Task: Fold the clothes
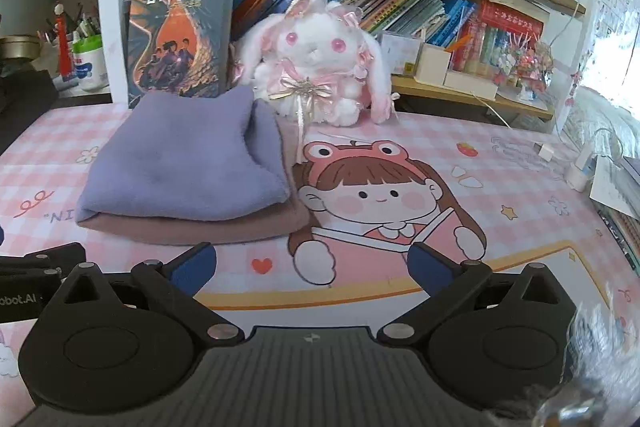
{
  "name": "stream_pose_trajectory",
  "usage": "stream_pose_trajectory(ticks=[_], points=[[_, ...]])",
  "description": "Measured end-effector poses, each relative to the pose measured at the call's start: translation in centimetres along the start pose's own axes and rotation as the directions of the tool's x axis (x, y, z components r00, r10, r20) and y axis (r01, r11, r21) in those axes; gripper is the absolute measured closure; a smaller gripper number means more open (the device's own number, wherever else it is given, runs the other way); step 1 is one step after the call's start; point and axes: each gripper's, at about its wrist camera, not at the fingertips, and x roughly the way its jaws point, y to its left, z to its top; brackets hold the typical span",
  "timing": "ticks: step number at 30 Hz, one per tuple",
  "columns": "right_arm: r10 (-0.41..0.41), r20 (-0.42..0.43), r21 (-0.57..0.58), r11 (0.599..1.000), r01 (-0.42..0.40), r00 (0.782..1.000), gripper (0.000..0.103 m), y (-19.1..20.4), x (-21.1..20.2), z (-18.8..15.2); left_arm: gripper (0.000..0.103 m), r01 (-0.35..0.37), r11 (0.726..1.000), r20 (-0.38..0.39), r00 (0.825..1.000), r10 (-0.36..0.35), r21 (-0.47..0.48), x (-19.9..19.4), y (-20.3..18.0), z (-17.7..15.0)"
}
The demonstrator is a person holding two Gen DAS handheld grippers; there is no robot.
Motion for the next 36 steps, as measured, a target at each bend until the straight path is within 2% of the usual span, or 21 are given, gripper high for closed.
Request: stream_pose_trajectory(ticks=[9,12,21,29,36], points=[[0.089,-0.035,0.028,0.996,-0.088,0.995,0.000,-3.2,1.3,0.6,0.000,-0.097,0.995,0.020,0.995,0.098,-0.039,-1.4,-2.6,0.2],[0.141,-0.027,0.007,0.990,-0.141,0.990,0.000,-4.3,1.5,0.5,0.000,-0.125,0.991,0.021,0.992,0.127,-0.057,-1.7,-4.0,0.1],[0.223,-0.049,0.011,0.975,-0.222,0.974,0.000,-7.5,2.8,-0.2,0.000,-0.210,0.976,0.015,0.977,0.211,-0.066,-2.6,-7.0,-0.2],[0.239,-0.044,0.003,0.971,-0.239,0.970,0.000,-9.0,3.1,0.7,0.000,-0.214,0.974,0.017,0.976,0.216,-0.081,-2.3,-8.3,1.1],[0.241,-0.036,0.017,0.971,-0.240,0.970,0.000,-9.3,3.4,0.9,0.000,-0.211,0.976,0.024,0.977,0.212,-0.050,-2.4,-8.5,1.0]])
